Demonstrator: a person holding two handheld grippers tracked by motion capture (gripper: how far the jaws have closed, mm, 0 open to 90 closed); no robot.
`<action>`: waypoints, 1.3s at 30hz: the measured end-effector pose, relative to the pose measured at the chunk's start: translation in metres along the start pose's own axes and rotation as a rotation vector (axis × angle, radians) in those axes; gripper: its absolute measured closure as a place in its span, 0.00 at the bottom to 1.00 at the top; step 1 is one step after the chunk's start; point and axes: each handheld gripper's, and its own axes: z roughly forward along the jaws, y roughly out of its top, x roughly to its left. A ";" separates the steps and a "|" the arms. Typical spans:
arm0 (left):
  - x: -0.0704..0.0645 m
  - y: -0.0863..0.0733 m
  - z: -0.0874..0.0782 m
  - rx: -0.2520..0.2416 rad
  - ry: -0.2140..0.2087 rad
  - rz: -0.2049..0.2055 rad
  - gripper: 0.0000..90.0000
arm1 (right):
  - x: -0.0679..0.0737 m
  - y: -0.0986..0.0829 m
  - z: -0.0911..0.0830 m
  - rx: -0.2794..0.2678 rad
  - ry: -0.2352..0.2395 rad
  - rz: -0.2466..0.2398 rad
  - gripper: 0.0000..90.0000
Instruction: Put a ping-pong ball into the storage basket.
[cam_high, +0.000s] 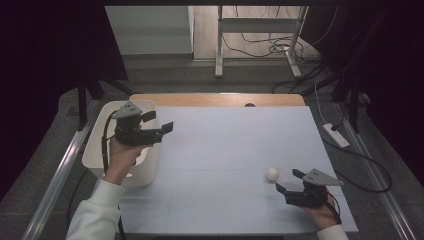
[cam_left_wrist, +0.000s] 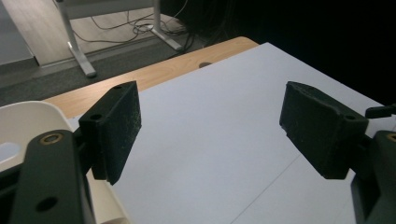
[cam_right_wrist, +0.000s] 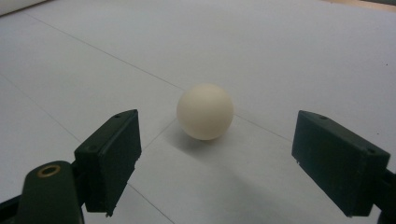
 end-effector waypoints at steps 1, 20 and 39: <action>-0.002 -0.001 0.001 0.004 -0.008 0.004 0.24 | 0.000 0.000 0.000 0.002 -0.002 0.000 0.18; -0.026 -0.012 0.025 0.043 -0.108 0.027 0.24 | -0.002 -0.001 -0.002 -0.002 -0.008 0.005 0.18; -0.050 -0.021 0.043 0.076 -0.177 0.072 0.24 | -0.002 -0.001 -0.003 -0.003 -0.011 0.003 0.18</action>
